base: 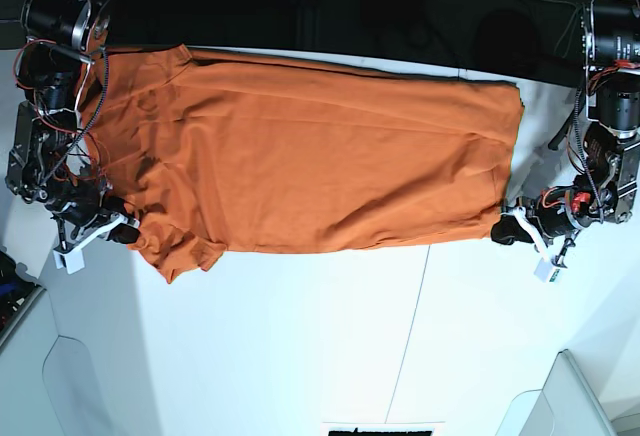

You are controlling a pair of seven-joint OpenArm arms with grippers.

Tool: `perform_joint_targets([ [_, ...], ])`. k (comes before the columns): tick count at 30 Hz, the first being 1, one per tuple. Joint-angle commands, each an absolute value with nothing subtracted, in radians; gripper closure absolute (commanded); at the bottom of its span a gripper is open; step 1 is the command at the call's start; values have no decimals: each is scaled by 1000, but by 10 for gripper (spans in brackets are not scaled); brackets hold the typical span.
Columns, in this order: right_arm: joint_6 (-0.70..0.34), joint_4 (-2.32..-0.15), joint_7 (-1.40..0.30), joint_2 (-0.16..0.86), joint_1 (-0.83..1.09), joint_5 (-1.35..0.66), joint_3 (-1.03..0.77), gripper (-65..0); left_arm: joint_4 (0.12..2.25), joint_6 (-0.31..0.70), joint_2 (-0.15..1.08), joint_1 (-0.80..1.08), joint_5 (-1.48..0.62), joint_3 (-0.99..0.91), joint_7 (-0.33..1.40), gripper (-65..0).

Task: Layout the t-shirt on the table in an organized manner, then fold the t-shirt properly
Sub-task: 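Fold the grasped edge over the shirt with both grippers, forming a long strip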

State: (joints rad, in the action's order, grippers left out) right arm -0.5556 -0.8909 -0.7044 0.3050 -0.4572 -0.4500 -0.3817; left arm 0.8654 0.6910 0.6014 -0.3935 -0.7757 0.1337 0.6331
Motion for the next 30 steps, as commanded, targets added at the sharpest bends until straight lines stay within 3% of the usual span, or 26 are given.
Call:
perform_joint_targets([
  [1,-566,-941,-716,333,-481,-489,-384,0,916,698,637,-423,-820,127,642,0],
  [5,-566,-1085,-799,368,-422,-584,-384,0,1045,698,698,-406,-900,127,785,0],
  [9,-565,-1200,-875,405,-341,-668,-384,0,1181,698,788,-345,-1007,127,814,0],
  [15,-574,-1341,-876,432,-162,-745,-423,0,1332,698,872,-227,-1097,127,902,0],
  [21,-574,-1525,-876,432,18,-762,-532,0,1363,698,941,-165,-1119,123,907,0],
  [30,-583,-1655,-881,434,191,-807,-633,0,1363,698,962,-138,-1282,123,1060,0],
])
